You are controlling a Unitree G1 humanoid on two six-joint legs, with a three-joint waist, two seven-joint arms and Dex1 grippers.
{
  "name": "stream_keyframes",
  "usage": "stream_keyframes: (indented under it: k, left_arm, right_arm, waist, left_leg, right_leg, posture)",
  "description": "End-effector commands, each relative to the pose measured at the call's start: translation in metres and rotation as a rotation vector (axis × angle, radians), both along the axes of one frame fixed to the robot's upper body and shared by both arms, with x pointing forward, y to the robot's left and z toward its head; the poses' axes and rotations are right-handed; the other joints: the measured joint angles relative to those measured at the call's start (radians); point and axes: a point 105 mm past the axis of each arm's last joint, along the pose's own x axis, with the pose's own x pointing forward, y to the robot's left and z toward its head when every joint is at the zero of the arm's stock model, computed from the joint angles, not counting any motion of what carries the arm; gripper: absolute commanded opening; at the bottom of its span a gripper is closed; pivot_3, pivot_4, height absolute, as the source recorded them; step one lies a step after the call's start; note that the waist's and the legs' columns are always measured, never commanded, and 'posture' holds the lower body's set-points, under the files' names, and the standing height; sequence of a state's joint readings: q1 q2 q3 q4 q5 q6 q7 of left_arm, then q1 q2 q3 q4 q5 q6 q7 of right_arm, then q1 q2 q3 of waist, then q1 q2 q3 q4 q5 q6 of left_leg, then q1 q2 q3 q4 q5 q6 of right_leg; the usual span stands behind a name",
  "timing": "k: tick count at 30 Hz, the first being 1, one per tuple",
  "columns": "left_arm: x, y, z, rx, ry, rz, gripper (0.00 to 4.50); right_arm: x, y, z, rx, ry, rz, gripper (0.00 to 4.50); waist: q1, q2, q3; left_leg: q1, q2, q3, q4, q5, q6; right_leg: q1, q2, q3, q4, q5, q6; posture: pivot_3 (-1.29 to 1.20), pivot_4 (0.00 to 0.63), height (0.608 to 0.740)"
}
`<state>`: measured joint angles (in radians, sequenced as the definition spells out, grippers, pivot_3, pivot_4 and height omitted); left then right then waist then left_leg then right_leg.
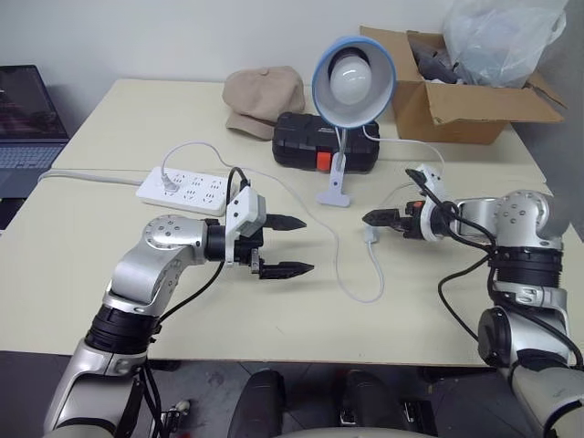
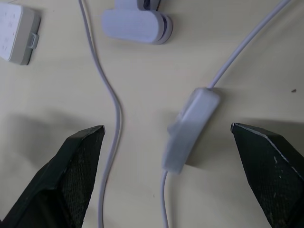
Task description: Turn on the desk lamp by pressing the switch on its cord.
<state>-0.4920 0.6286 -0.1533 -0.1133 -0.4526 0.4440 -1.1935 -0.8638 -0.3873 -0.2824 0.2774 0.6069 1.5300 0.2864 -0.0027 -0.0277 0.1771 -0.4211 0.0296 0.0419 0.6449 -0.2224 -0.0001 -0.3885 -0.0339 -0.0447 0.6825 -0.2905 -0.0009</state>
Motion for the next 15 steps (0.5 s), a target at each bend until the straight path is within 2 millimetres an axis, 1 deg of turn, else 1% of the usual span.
stream_keyframes:
  k: [1, 5, 10, 15]
  left_arm:
    - [-0.002, -0.005, 0.007, -0.006, -0.049, -0.031, 4.50]
    - [-0.001, -0.005, 0.005, -0.002, -0.055, -0.023, 4.50]
    - [-0.002, -0.006, 0.002, 0.003, -0.062, -0.029, 4.50]
    - [-0.003, -0.007, 0.001, 0.000, -0.065, -0.027, 4.50]
  right_arm:
    - [0.011, -0.001, 0.011, 0.017, -0.035, -0.026, 4.47]
    - [0.016, 0.001, 0.010, 0.008, -0.026, -0.021, 4.47]
    - [0.019, 0.001, 0.002, -0.022, -0.009, -0.011, 4.47]
    - [0.024, 0.003, 0.001, -0.026, -0.013, -0.005, 4.47]
  waist:
    - [0.000, 0.000, 0.000]
    - [0.000, 0.000, 0.000]
    - [0.000, 0.000, 0.000]
    - [-0.002, 0.000, 0.000]
  left_leg:
    - [0.000, 0.000, 0.000, 0.000, 0.000, 0.000]
    - [0.000, 0.000, 0.000, 0.000, 0.000, 0.000]
    - [0.000, 0.000, 0.000, 0.000, 0.000, 0.000]
    - [0.000, 0.000, 0.000, 0.000, 0.000, 0.000]
  right_leg:
    - [0.000, 0.000, 0.000, 0.000, 0.000, 0.000]
    - [0.000, 0.000, 0.000, 0.000, 0.000, 0.000]
    - [0.000, 0.000, 0.000, 0.000, 0.000, 0.000]
    - [0.000, 0.000, 0.000, 0.000, 0.000, 0.000]
  posture:
    - [0.00, 0.150, 0.740]
    - [0.00, 0.150, 0.740]
    - [0.00, 0.150, 0.740]
    - [0.00, 0.150, 0.740]
